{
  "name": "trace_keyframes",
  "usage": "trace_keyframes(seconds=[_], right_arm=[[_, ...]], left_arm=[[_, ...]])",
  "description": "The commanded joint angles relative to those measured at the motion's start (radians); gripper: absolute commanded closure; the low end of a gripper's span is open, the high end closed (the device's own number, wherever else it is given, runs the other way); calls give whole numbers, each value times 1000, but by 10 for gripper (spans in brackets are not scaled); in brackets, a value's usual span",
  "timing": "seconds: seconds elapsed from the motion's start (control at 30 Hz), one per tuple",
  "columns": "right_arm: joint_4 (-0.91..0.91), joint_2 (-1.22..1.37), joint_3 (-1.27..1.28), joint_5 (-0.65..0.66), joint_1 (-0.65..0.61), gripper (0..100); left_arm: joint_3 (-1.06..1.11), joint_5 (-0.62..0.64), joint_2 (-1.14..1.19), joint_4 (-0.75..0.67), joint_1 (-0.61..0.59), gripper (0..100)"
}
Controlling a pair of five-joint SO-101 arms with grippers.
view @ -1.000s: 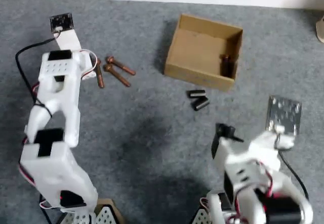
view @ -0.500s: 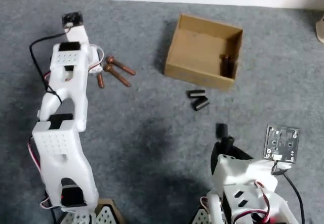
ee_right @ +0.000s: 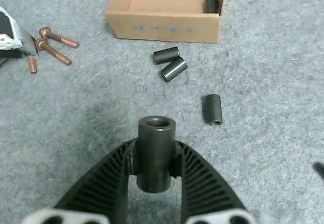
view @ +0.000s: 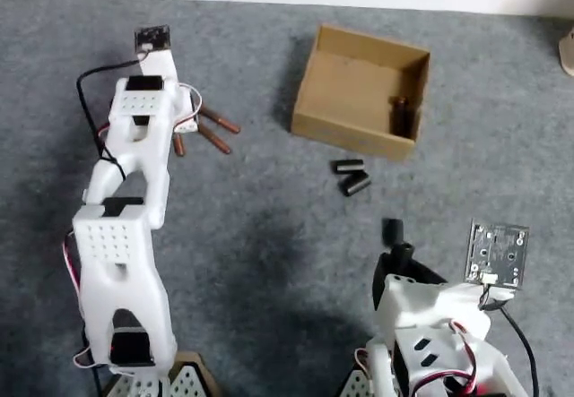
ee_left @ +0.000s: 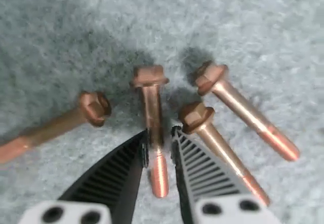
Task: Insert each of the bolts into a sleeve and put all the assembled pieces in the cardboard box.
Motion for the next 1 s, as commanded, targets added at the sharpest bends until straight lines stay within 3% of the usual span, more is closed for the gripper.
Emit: trace_keyframes(seconds=[0.0,0.3,0.43,0.67,0.83,0.97], right_arm=[[-10,-2,1,15,-4,995],[-2,-2,1,15,-5,995],[-8,-4,-4,15,-8,995],[-12,-4,-8,17,-8,995],[-73,-47,-10,14,-8,995],[-180,-157,-5,17,-8,995]], left_arm=[[-105,72,38,6,-13,906],[-315,155,209,12,-16,912],[-361,183,225,46,-22,1000],[-509,172,165,354,-15,995],[-641,74,111,591,-4,995],[-742,71,56,681,-12,995]])
